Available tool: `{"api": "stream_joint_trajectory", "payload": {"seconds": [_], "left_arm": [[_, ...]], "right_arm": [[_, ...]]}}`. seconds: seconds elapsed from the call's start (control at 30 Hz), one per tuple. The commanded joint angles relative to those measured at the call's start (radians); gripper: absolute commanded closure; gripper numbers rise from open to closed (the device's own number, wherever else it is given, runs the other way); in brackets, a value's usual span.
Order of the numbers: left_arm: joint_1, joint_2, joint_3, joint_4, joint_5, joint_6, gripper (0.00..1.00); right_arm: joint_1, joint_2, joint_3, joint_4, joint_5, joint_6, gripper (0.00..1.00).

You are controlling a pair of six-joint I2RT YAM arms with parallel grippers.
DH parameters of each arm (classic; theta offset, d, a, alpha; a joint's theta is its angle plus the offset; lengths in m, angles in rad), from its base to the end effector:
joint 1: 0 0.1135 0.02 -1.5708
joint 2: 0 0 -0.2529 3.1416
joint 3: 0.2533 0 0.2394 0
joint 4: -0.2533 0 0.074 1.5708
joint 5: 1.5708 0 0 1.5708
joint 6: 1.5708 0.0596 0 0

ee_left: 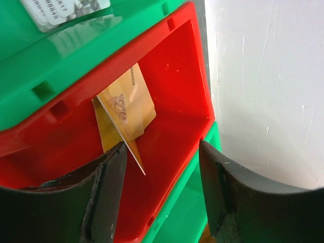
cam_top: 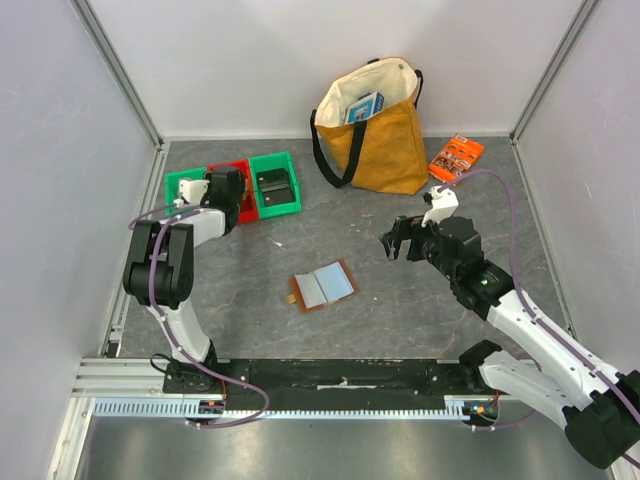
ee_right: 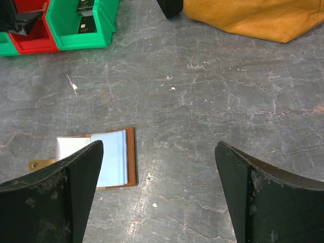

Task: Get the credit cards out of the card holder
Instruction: Place the credit card in the storage box, then reset both arms

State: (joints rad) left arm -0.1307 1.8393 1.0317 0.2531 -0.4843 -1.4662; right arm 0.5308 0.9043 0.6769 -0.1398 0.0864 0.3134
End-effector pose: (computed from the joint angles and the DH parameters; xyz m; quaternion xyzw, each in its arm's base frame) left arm 0.3986 -0.0244 0.1646 -0.6168 0.5937 -0.1922 0.4797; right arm 0.1988 0.1107 0.2706 -0.0650 0.8213 0.1992 0.5305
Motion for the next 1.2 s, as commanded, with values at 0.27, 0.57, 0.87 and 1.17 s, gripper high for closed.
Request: {"api": "stream_joint_trajectory", "payload": {"seconds": [0.27, 0.57, 0.87, 1.17], "left_arm": [[-0.029, -0.337, -0.094, -0.210, 0.120, 0.118, 0.11], [-0.027, -0.773, -0.205, -0.403, 0.449, 0.579, 0.10], [-0.029, -1.299, -0.202, -0.784, 0.425, 0.947, 0.08], [-0.027, -1.692, -0.185, -0.919, 0.178, 1.066, 0.08]], "right_arm": [[-0.006, -0.134, 0.062, -0.063, 0.061, -0.008, 0.02], [-0.006, -0.317, 0.069, -0.199, 0.259, -0.048, 0.02], [-0.008, -0.504, 0.061, -0.270, 0.406, -0.059, 0.02], [-0.006, -0.699, 0.006, -0.271, 0.573, -0.086, 0.02]]}}
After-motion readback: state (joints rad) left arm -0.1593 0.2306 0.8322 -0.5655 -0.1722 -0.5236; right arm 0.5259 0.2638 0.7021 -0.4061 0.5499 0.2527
